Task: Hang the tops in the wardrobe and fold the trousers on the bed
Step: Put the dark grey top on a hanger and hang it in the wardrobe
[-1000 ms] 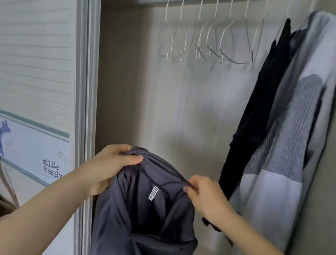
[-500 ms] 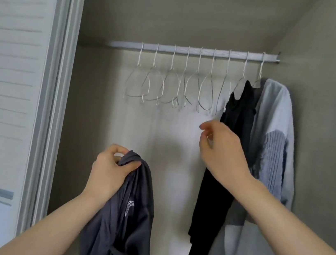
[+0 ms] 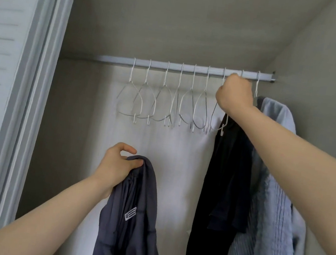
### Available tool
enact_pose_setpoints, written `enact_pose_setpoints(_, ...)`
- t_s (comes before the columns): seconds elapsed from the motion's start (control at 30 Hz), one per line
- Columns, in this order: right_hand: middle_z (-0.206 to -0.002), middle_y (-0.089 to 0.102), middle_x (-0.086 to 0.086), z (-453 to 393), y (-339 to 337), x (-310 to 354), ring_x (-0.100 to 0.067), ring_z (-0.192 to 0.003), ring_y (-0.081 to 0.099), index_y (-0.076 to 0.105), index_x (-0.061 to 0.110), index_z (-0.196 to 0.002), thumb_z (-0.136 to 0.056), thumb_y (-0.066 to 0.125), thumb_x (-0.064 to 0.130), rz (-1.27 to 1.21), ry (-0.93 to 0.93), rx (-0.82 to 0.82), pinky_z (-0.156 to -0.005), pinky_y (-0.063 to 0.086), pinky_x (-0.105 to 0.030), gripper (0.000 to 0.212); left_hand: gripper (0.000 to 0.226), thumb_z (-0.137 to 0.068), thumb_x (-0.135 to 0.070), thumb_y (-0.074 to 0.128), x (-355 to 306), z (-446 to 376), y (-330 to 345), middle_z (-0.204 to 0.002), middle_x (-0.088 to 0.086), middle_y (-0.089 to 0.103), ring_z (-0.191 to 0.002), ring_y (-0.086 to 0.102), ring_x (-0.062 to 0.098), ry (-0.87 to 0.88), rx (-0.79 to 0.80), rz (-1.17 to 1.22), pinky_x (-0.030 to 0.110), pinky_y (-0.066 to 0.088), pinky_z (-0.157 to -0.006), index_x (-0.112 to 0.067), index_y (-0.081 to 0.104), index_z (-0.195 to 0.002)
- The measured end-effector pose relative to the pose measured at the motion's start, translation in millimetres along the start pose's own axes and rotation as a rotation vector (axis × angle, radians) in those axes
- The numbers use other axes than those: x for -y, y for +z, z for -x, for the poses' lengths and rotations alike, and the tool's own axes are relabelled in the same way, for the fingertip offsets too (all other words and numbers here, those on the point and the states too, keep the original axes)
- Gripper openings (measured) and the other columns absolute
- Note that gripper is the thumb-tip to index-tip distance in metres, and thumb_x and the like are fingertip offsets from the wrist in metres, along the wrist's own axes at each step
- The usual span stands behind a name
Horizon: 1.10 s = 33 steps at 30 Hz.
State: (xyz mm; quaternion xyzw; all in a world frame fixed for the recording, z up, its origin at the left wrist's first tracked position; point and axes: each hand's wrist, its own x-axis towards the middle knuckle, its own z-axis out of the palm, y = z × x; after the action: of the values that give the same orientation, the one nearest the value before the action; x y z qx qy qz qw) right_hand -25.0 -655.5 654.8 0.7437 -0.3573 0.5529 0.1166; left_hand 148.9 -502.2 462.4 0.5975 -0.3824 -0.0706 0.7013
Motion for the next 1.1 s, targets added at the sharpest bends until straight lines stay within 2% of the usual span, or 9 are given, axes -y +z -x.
enact_pose_setpoints(0.2,-0.1,0.05,-0.014,-37,18,-7,-0.03,-0.089,0.054,0.047,0.002,-0.102,-0.094,0.043,0.008,-0.173,0.217,0.253,-0.071,0.044,-0.032,0.011,0.026,-0.087,-0.008,0.071,-10,-22,8,-0.094,0.015,0.072,-0.068,0.065,0.023,0.085,-0.007,-0.042,0.033,0.053,-0.065,-0.018,0.057,-0.106)
enact_pose_setpoints(0.27,-0.1,0.051,-0.015,-42,28,-10,-0.029,-0.088,0.054,0.044,0.001,-0.101,-0.096,0.041,0.01,-0.19,0.261,0.353,-0.075,0.047,-0.034,0.011,0.022,-0.087,-0.008,0.071,-11,-27,9,-0.091,0.015,0.072,-0.065,0.064,0.019,0.136,-0.004,-0.101,0.029,0.051,-0.063,-0.019,0.058,-0.103)
enact_pose_setpoints(0.37,-0.093,0.058,-0.012,-44,42,-16,-0.021,-0.072,0.05,0.044,0.004,-0.095,-0.096,0.037,0.008,-0.36,0.367,0.459,-0.063,0.043,-0.03,0.008,0.018,-0.087,-0.008,0.071,-8,-32,10,-0.088,0.016,0.073,-0.06,0.062,0.014,0.17,-0.009,-0.137,0.021,0.049,-0.057,-0.017,0.061,-0.099)
enact_pose_setpoints(0.43,-0.085,0.052,-0.012,-47,50,-21,-0.02,-0.064,0.042,0.045,0.006,-0.082,-0.094,0.036,0.004,-0.427,0.413,0.442,-0.065,0.041,-0.032,0.015,0.017,-0.087,-0.006,0.071,-5,-33,10,-0.087,0.016,0.072,-0.059,0.062,0.013,0.165,0.001,-0.138,0.019,0.049,-0.056,-0.016,0.061,-0.098)
enact_pose_setpoints(0.5,-0.09,0.047,-0.013,-48,55,-25,-0.022,-0.072,0.043,0.047,0.006,-0.079,-0.094,0.036,0.004,-0.497,0.421,0.379,-0.071,0.045,-0.035,0.019,0.017,-0.088,-0.007,0.07,-1,-32,10,-0.088,0.017,0.072,-0.063,0.063,0.016,0.163,0.024,-0.153,0.025,0.05,-0.062,-0.017,0.061,-0.098)
enact_pose_setpoints(0.57,-0.105,0.05,-0.013,-49,58,-25,-0.024,-0.088,0.047,0.056,0.003,-0.106,-0.095,0.039,0.005,-0.547,0.395,0.266,-0.081,0.05,-0.037,0.02,0.016,-0.088,-0.008,0.069,3,-29,11,-0.089,0.016,0.073,-0.065,0.063,0.017,0.16,0.047,-0.165,0.028,0.05,-0.066,-0.018,0.061,-0.097)
enact_pose_setpoints(0.7,-0.124,0.056,-0.02,-43,60,-23,-0.032,-0.1,0.059,0.044,-0.005,-0.129,-0.095,0.043,0.002,-0.476,0.429,0.095,-0.063,0.046,-0.033,0.034,0.014,-0.088,-0.008,0.069,7,-26,9,-0.089,0.017,0.072,-0.066,0.062,0.019,0.159,0.057,-0.177,0.03,0.05,-0.067,-0.018,0.062,-0.095)
enact_pose_setpoints(0.87,-0.109,0.061,-0.01,7,42,-14,-0.028,-0.088,0.058,0.048,0.002,-0.121,-0.094,0.042,0.013,-0.382,0.347,-0.016,-0.069,0.046,-0.035,0.03,0.012,-0.086,-0.003,0.071,11,-20,2,-0.088,0.019,0.072,-0.065,0.06,0.016,0.176,0.05,-0.191,0.027,0.048,-0.067,-0.013,0.065,-0.089)
enact_pose_setpoints(1.1,-0.1,0.057,-0.005,155,22,-15,-0.03,-0.089,0.055,0.044,0.01,-0.116,-0.089,0.037,0.001,-0.476,0.318,-0.005,-0.072,0.042,-0.036,0.029,0.012,-0.085,0.001,0.07,33,5,-2,-0.089,0.019,0.07,-0.063,0.058,0.017,0.11,0.043,-0.183,0.014,0.048,-0.055,-0.007,0.066,-0.093)
